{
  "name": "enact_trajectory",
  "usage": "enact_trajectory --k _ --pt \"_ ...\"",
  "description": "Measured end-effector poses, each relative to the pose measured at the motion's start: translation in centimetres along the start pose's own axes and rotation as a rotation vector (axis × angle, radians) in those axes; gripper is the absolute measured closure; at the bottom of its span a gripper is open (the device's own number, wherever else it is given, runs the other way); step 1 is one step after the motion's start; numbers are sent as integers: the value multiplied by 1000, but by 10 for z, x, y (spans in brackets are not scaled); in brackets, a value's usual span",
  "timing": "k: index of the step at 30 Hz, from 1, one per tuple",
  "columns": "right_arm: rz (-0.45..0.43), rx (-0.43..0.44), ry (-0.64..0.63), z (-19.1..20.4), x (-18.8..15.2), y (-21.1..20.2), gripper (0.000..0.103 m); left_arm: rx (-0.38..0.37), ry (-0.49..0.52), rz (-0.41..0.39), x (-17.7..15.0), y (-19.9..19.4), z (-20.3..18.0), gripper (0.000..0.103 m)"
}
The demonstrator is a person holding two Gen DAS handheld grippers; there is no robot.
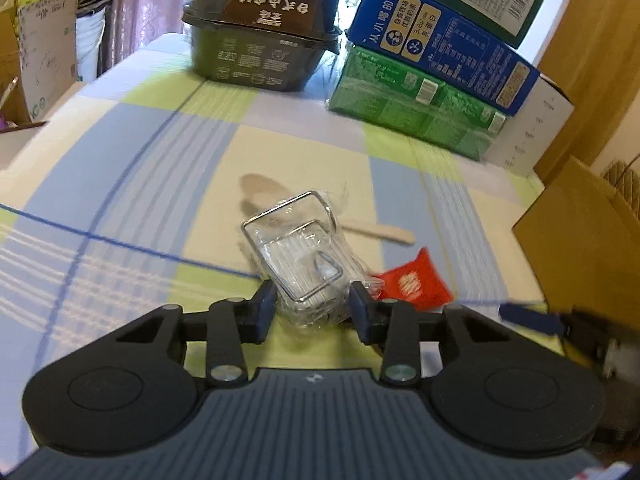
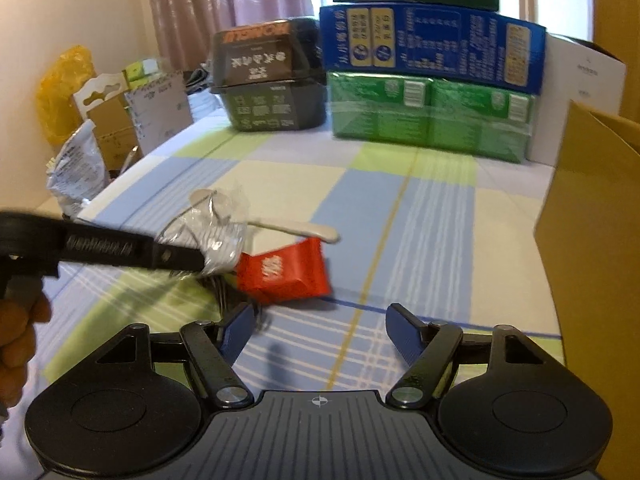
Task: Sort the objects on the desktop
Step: 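Grasp the clear wire-frame packet with the left tool while the right tool grasps the black cable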
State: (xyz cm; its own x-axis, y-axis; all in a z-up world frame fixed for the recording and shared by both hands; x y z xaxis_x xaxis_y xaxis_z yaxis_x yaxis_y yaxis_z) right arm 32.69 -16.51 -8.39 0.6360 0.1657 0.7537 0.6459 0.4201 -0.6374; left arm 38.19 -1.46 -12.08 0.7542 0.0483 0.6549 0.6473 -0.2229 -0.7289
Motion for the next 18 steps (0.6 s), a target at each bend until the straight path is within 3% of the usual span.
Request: enact_trajectory --k 6,9,13,18 --pt "8 48 -118 24 3 5 32 78 105 20 -12 -22 26 69" --pt "24 84 -148 34 1 11 32 77 93 18 -15 -30 37 67" --pt "48 135 -177 46 0 22 42 72 71 -5 -13 -35 40 45" --pt "76 145 -187 50 -2 37 47 103 87 2 -12 -22 35 43"
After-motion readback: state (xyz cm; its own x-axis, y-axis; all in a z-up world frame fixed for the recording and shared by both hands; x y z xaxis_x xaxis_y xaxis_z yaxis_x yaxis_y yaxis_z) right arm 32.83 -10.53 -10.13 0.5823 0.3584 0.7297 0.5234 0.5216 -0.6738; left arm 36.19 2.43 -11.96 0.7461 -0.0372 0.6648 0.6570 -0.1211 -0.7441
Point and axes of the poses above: each gripper's, at about its wrist camera, not at the fingertips, and y roughly the way its jaws point, z to its left, x to its top, the point moved 6 cm from there along y, roughly the way its jaws point, and after that the axes turned 5 degrees about x, right-handed, at the moved point
